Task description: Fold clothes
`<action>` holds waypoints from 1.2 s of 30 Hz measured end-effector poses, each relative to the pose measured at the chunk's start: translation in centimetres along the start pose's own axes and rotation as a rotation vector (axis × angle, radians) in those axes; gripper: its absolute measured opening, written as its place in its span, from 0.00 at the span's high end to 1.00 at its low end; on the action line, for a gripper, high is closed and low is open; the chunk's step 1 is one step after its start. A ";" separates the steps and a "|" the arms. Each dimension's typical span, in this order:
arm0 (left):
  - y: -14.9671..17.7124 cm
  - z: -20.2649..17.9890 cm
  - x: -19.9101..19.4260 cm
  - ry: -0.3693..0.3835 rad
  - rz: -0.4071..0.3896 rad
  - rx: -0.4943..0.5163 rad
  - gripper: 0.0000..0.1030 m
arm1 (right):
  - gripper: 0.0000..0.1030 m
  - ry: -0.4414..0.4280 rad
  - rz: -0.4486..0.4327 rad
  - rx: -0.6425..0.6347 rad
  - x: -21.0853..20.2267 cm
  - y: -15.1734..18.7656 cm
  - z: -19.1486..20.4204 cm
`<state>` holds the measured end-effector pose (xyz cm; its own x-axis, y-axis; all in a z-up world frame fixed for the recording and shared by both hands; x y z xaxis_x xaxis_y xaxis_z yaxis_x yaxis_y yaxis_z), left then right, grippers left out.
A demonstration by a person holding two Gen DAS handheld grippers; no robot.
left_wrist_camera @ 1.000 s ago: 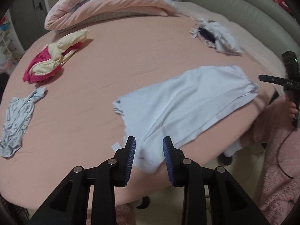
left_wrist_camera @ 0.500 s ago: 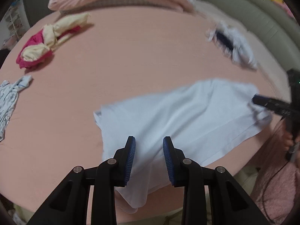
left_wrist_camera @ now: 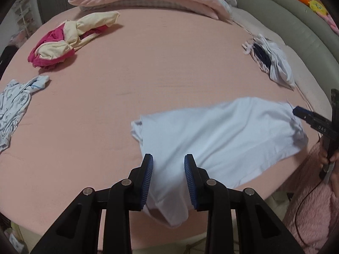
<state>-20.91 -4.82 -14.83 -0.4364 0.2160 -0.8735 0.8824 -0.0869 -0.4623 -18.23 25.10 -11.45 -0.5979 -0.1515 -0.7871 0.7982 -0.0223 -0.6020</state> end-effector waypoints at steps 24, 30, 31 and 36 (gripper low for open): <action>-1.0 2.4 4.3 0.059 0.023 -0.150 0.91 | 0.47 0.146 0.130 0.162 4.2 0.5 -5.0; -4.6 4.7 7.2 -0.044 0.033 -0.090 0.94 | 0.46 0.173 0.131 0.115 4.5 0.7 -4.9; -5.1 5.0 7.9 -0.056 0.042 -0.077 0.94 | 0.46 0.177 0.131 0.117 4.6 0.6 -5.1; -5.3 4.2 6.8 -0.048 0.064 -0.030 0.93 | 0.45 0.206 0.124 0.144 5.4 -0.1 -6.2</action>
<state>-29.32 -6.93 -18.94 -0.3858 0.1640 -0.9079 0.9135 -0.0701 -0.4008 -22.04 30.39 -16.46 -0.4858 0.0423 -0.8730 0.8594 -0.1590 -0.4860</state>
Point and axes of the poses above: each gripper's, at about its wrist camera, not at the fingertips, and x roughly the way its jaws point, z to its left, y to its underside, the point moved 8 cm from there along x, roughly the way its jaws point, and after that the axes turned 3 degrees about -z, right-handed, at the moved point
